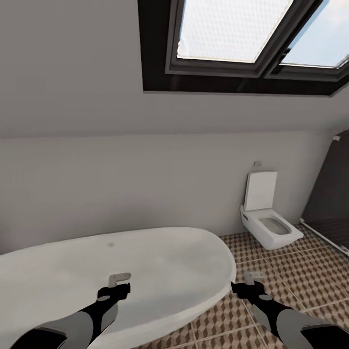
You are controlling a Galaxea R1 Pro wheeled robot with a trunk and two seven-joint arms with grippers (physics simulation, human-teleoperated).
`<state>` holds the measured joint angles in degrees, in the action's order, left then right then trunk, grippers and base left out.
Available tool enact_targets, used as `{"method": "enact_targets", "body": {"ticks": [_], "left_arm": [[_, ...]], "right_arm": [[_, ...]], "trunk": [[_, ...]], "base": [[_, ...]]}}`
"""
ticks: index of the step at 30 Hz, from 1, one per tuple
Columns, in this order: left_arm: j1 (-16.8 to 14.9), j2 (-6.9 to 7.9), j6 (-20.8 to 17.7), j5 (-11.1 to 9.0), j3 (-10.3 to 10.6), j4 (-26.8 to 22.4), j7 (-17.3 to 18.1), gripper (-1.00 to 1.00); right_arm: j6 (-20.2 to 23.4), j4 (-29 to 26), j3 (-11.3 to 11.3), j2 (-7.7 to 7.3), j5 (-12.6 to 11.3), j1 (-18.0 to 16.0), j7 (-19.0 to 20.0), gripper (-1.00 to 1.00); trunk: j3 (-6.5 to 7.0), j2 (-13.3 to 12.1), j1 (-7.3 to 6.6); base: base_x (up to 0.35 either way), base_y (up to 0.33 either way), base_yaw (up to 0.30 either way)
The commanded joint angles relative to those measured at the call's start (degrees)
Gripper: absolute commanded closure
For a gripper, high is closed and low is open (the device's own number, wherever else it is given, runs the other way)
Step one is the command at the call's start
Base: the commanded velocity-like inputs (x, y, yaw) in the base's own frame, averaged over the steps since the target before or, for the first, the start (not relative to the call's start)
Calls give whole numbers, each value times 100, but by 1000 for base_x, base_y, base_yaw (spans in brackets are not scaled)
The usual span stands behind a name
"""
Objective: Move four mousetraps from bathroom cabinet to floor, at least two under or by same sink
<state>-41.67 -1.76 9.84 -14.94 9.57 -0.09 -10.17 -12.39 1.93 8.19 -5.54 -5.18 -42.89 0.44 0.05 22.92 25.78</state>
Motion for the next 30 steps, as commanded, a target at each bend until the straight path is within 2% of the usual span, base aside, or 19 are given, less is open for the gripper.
{"method": "enact_targets", "body": {"ticks": [1, 30], "left_arm": [[0, 0, 0, 0, 1, 0, 0, -100], [1, 0, 9, 0, 1, 0, 6, -100]], "right_arm": [[0, 0, -1, 0, 0, 0, 0, -100], [0, 0, -1, 0, 0, 0, 0, -100]], "trunk": [[0, 0, 0], [0, 0, 0]], "base": [[0, 0, -277], [0, 0, -277]]}}
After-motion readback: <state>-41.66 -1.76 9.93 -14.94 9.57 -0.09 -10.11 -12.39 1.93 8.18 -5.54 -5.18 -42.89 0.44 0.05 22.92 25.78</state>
